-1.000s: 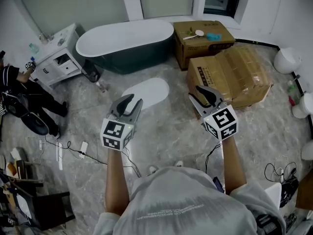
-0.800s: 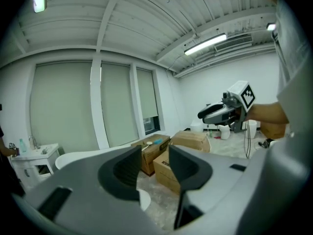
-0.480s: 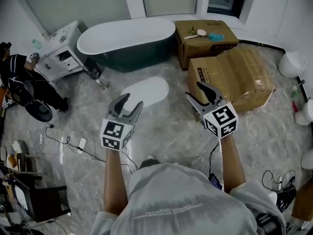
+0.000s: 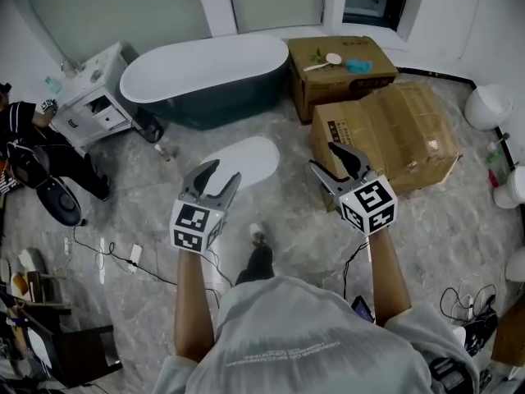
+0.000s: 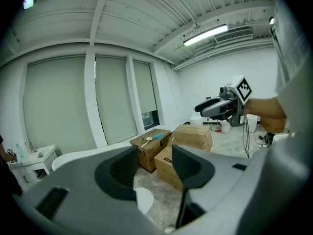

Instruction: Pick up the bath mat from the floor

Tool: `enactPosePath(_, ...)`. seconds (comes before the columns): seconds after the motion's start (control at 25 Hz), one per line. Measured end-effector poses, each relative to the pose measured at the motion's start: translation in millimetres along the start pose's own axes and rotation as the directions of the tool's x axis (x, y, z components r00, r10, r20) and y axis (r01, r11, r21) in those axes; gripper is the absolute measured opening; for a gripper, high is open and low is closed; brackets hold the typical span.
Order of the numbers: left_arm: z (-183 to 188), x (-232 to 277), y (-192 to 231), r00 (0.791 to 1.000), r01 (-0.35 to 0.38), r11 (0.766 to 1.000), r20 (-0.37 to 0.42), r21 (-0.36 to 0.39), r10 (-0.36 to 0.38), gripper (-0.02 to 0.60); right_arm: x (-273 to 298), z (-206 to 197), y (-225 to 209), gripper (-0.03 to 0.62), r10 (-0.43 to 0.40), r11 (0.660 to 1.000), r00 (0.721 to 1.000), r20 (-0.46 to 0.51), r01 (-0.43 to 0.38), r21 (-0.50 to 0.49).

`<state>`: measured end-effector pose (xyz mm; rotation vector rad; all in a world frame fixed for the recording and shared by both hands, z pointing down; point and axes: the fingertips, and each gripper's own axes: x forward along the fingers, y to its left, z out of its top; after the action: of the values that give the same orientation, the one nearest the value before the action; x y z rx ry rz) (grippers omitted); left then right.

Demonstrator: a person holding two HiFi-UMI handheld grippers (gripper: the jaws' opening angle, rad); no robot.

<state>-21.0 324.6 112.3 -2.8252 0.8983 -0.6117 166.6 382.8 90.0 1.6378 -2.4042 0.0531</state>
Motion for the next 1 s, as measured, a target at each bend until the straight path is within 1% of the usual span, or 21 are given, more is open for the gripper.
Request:
enactPosePath(0.2,0.7,49.4,48.3,0.999,0.025,1.0,0.02,-0.005,-0.025,0.218,51.5,2.0,-32.1,0.227,-0.024,1.0,1.0,-0.019,0.024,-0.003)
enactPosePath(0.44,-8.8,108.7,118.7,0.998,0.057,0.998,-0.003,-0.017,-0.057,0.218,134.5,12.6,-64.2,0.227,-0.024,1.0,0.998,-0.057,0.025,0.008)
enactPosePath(0.6,-21.4,142.2,170.8,0.998,0.058,0.997,-0.016,-0.056,-0.059,0.218,192.9,16.4,-82.1,0.231,-0.029,0.999,0.996,-0.084,0.03,0.01)
enactPosePath(0.76,-40.3,169.8,226.2,0.999,0.012,0.993,-0.033,-0.12,-0.016,0.218,251.3,13.9,-97.5,0.235,-0.017,1.0,0.991,-0.132,0.019,0.015)
enactPosePath(0.88,-59.9,186.5,251.2,0.998,0.021,0.986,-0.057,-0.165,-0.03,0.218,286.2,2.3,-103.2,0.238,0.002,1.0,0.982,-0.19,0.001,0.013)
enactPosePath(1.0,-78.5,201.6,270.0,0.994,0.031,0.985,-0.1,-0.173,-0.049,0.218,314.6,-8.0,-103.9,0.242,0.027,1.0,0.972,-0.233,-0.025,0.013)
